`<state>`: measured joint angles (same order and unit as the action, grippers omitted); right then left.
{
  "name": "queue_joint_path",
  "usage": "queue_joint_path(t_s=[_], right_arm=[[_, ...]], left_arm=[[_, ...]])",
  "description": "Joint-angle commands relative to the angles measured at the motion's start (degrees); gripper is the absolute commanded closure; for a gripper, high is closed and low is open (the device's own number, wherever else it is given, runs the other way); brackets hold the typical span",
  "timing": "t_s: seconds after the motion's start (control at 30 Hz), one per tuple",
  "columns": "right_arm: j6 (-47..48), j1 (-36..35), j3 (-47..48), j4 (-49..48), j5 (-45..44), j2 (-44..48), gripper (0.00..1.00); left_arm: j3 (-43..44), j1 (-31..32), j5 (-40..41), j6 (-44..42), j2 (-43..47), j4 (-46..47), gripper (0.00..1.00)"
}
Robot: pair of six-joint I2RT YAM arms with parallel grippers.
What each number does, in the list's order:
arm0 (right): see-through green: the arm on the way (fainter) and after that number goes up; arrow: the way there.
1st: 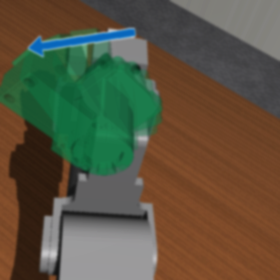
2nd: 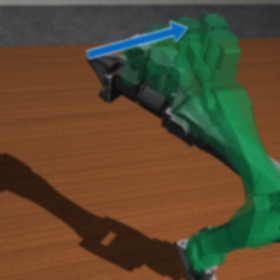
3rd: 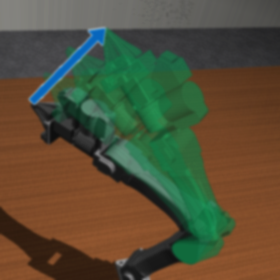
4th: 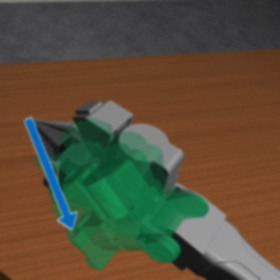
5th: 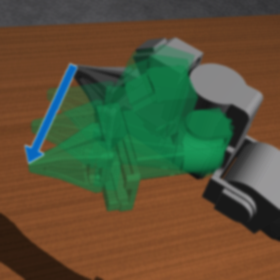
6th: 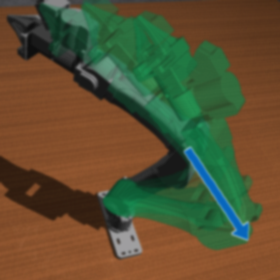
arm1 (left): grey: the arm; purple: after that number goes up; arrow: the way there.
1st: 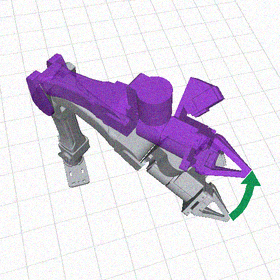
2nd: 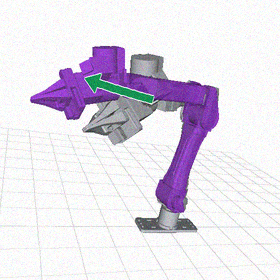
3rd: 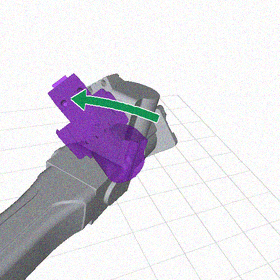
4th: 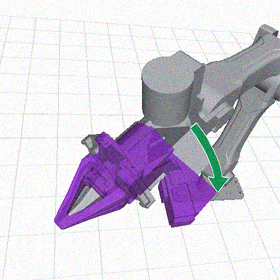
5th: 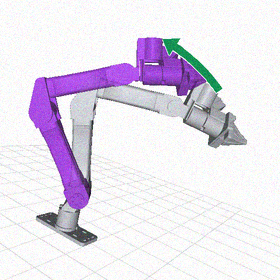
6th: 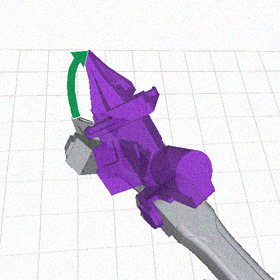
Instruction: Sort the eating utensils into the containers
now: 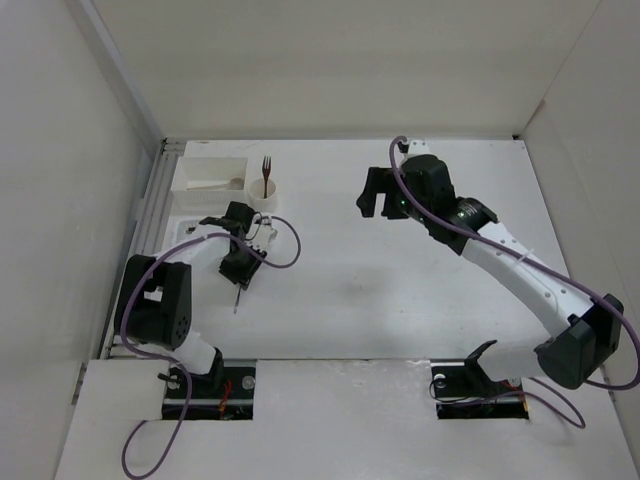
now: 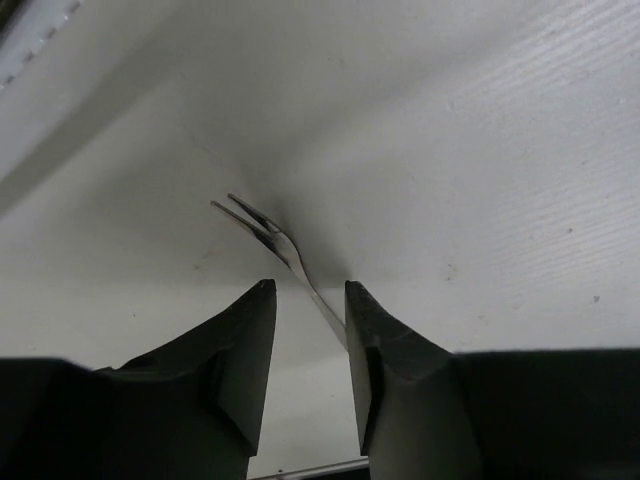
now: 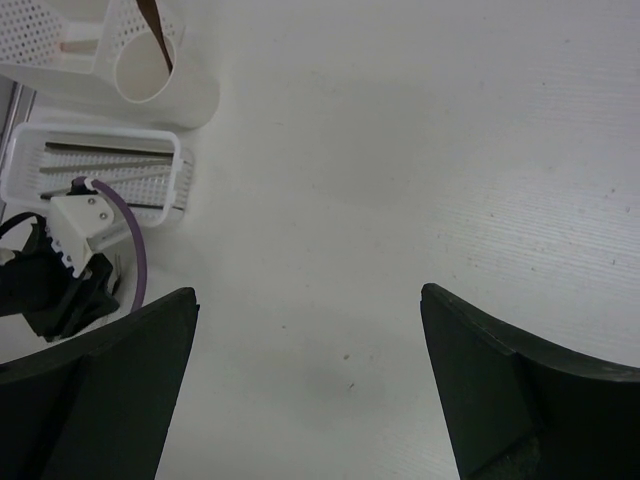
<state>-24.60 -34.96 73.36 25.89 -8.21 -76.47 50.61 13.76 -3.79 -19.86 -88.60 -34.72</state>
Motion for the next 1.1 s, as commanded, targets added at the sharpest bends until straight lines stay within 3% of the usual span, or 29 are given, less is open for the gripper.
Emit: queue_joint_path(t_s=[0.0, 0.07, 0.33, 0.47, 0.57, 0.6, 0.77, 1.07], right_arm=[[0.86, -0.28, 2.49, 0.74, -1.11, -0.78, 0.02], [0.87, -0.28, 3.1, 1.26, -2.33, -0.79, 0.02], [1.92, -0.28, 4.24, 1.27, -3.48, -1.32, 0.02], [2.45, -0.28, 4.24, 1.27, -3.48, -1.84, 0.02], [2.45, -0.28, 4.24, 1.8, -4.1, -1.32, 0.02], [2.45, -0.28, 4.24, 1.8, -4.79, -1.32, 0.02], [2.45, -0.28, 4.24, 2.85, -5.94, -0.7, 0.02], [2.45, -0.28, 3.72, 2.85, -5.94, -0.09, 0.02]], left_arm=[[-0.34, -1.01, 0.1, -0.71, -2.09, 0.54, 0.74], [-0.34, -1.54, 0.1, -0.71, -3.16, -0.52, 0.78], [0.89, -2.16, -2.62, -1.76, -3.78, -4.57, 0.76], [1.42, -2.16, -3.24, -1.76, -4.91, -3.95, 0.8], [1.42, -2.16, -3.24, -2.29, -5.45, -3.42, 0.98], [1.42, -2.16, -3.24, -2.29, -6.14, -2.73, 1.0], [0.81, -2.16, -3.24, -2.91, -6.15, -2.72, 1.0], [3.18, -2.16, -9.12, -5.27, 2.29, -2.2, 1.0]])
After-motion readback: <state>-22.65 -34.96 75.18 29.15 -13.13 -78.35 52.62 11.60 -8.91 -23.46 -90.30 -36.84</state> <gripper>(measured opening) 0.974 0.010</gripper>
